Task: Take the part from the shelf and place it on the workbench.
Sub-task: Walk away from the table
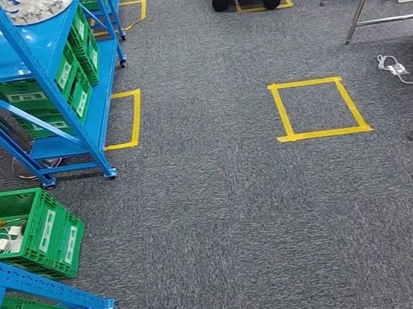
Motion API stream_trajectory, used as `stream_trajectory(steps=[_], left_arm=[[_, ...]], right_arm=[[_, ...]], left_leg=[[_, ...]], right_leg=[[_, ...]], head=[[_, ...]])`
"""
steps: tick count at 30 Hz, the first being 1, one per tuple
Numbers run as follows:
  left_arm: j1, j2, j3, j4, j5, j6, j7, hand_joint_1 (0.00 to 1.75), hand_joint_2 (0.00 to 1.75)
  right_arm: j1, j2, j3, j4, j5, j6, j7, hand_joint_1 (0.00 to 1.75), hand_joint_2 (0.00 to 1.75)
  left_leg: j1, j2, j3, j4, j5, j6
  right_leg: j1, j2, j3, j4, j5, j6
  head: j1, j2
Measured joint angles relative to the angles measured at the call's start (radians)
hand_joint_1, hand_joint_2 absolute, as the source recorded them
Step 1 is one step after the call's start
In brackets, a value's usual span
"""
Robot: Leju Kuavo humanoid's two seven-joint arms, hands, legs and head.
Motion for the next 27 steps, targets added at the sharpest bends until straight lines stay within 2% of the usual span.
stream_trajectory(steps=[1,2,3,5,7,8,9,11,12,13,14,15,16,18,19,20,22,23,25,27], left_arm=[[0.001,-0.001,0.002,-0.003,-0.001,0.000,0.000,0.00,0.00],[0.002,-0.002,0.004,-0.006,-0.002,0.000,0.000,0.00,0.00],[0.002,-0.003,0.007,-0.009,-0.004,0.000,0.000,0.00,0.00],[0.004,-0.005,0.013,-0.013,-0.009,0.000,0.000,0.00,0.00],[0.006,-0.006,0.017,-0.016,-0.012,0.000,0.000,0.00,0.00],[0.007,-0.007,0.018,-0.016,-0.012,0.000,0.001,0.00,0.00],[0.008,-0.008,0.019,-0.017,-0.013,0.000,0.001,0.00,0.00],[0.007,-0.010,0.020,-0.019,-0.013,0.000,0.001,0.00,0.00],[0.006,-0.010,0.020,-0.019,-0.013,0.000,0.001,0.00,0.00],[0.006,-0.010,0.021,-0.020,-0.013,0.000,0.001,0.00,0.00],[0.007,-0.010,0.022,-0.020,-0.013,0.000,0.001,0.00,0.00],[0.007,-0.010,0.023,-0.022,-0.013,0.000,0.002,0.00,0.00],[0.008,-0.010,0.024,-0.024,-0.013,0.001,0.002,0.00,0.00],[0.008,-0.010,0.026,-0.029,-0.013,0.002,0.002,0.00,0.00],[0.007,-0.010,0.028,-0.031,-0.013,0.003,0.002,0.00,0.00],[0.007,-0.010,0.030,-0.032,-0.013,0.004,0.002,0.00,0.00],[0.008,-0.012,0.033,-0.034,-0.013,0.005,0.002,0.00,0.00],[0.010,-0.014,0.033,-0.035,-0.013,0.005,0.002,0.00,0.00],[0.010,-0.019,0.036,-0.035,-0.013,0.006,0.002,0.00,0.00],[0.011,-0.022,0.040,-0.035,-0.014,0.007,0.004,0.00,0.00]], right_arm=[[-0.002,0.002,0.000,0.001,0.000,-0.001,0.000,0.00,0.00],[-0.004,0.003,0.000,0.001,-0.001,-0.001,0.000,0.00,0.00],[-0.006,0.005,0.000,0.001,-0.001,-0.002,0.000,0.00,0.00],[-0.008,0.006,-0.001,0.002,-0.002,-0.002,0.000,0.00,0.00],[-0.009,0.006,-0.001,0.003,-0.003,0.000,0.000,0.00,0.00],[-0.009,0.006,-0.001,0.003,-0.003,0.001,0.000,0.00,0.00],[-0.008,0.006,-0.001,0.003,-0.003,0.002,0.000,0.00,0.00],[-0.006,0.006,-0.001,0.005,-0.003,0.003,0.000,0.00,0.00],[-0.006,0.006,-0.001,0.006,-0.003,0.003,0.000,0.00,0.00],[-0.005,0.006,-0.001,0.007,-0.003,0.004,0.000,0.00,0.00],[-0.005,0.006,-0.001,0.008,-0.003,0.004,0.000,0.00,0.00],[-0.005,0.006,-0.001,0.008,-0.003,0.004,0.000,0.00,0.00],[-0.006,0.007,-0.001,0.008,-0.003,0.004,0.000,0.00,0.00],[-0.006,0.008,-0.001,0.008,-0.003,0.005,0.000,0.00,0.00],[-0.006,0.009,-0.001,0.008,-0.003,0.005,0.000,0.00,0.00],[-0.007,0.009,-0.001,0.009,-0.003,0.005,0.000,0.00,0.00],[-0.008,0.009,-0.001,0.009,-0.003,0.005,0.000,0.00,0.00],[-0.009,0.009,-0.001,0.009,-0.003,0.005,0.000,0.00,0.00],[-0.008,0.009,0.000,0.010,-0.003,0.004,0.000,0.00,0.00],[-0.007,0.009,0.000,0.013,-0.004,0.000,0.000,0.00,0.00]], left_leg=[[0.001,-0.001,-0.004,0.005,0.000,-0.007],[0.000,-0.003,-0.008,0.010,0.000,-0.014],[-0.001,-0.006,-0.011,0.017,0.001,-0.022],[-0.003,-0.010,-0.019,0.025,0.007,-0.034],[0.001,-0.007,-0.032,0.039,-0.001,-0.043],[0.003,0.001,-0.045,0.065,-0.027,-0.045],[0.004,0.010,-0.064,0.110,-0.067,-0.046],[0.003,0.025,-0.107,0.244,-0.158,-0.045],[0.001,0.027,-0.119,0.300,-0.182,-0.041],[-0.002,0.027,-0.117,0.330,-0.182,-0.035],[-0.007,0.028,-0.098,0.325,-0.162,-0.026],[-0.014,0.028,-0.062,0.282,-0.130,-0.015],[-0.024,0.030,-0.012,0.213,-0.101,-0.003],[-0.042,0.039,0.082,0.067,-0.084,0.019],[-0.048,0.043,0.109,0.020,-0.088,0.027],[-0.050,0.045,0.118,-0.003,-0.094,0.030],[-0.046,0.045,0.118,-0.023,-0.086,0.029],[-0.042,0.045,0.115,-0.030,-0.079,0.027],[-0.038,0.045,0.107,-0.037,-0.063,0.025],[-0.038,0.044,0.096,-0.035,-0.055,0.026]], right_leg=[[-0.004,0.004,0.043,-0.073,0.023,0.006],[-0.006,0.011,0.076,-0.127,0.044,0.005],[-0.006,0.017,0.093,-0.157,0.050,0.002],[-0.003,0.023,0.086,-0.153,0.053,-0.016],[0.000,0.015,0.067,-0.150,0.057,-0.034],[0.001,0.009,0.055,-0.150,0.062,-0.045],[0.004,0.003,0.043,-0.150,0.069,-0.056],[0.015,-0.010,0.022,-0.150,0.081,-0.070],[0.021,-0.016,0.013,-0.150,0.087,-0.074],[0.027,-0.022,0.005,-0.149,0.094,-0.077],[0.033,-0.026,-0.003,-0.149,0.101,-0.079],[0.037,-0.028,-0.010,-0.149,0.108,-0.080],[0.039,-0.030,-0.016,-0.149,0.115,-0.081],[0.041,-0.035,-0.022,-0.148,0.127,-0.077],[0.041,-0.037,-0.025,-0.147,0.133,-0.074],[0.041,-0.040,-0.027,-0.147,0.139,-0.070],[0.041,-0.040,-0.035,-0.146,0.144,-0.061],[0.041,-0.034,-0.044,-0.133,0.134,-0.056],[0.038,-0.018,-0.081,-0.049,0.074,-0.044],[0.034,-0.011,-0.124,0.075,0.008,-0.033]], head=[[0.001,0.000],[0.002,0.000],[0.001,0.000],[0.000,0.000],[-0.003,0.000],[-0.006,0.000],[-0.009,0.000],[-0.014,0.000],[-0.015,0.000],[-0.014,0.000],[-0.014,0.000],[-0.014,0.000],[-0.014,0.000],[-0.014,0.000],[-0.015,0.000],[-0.015,0.000],[-0.016,0.000],[-0.015,0.000],[-0.012,0.000],[-0.010,0.000]])
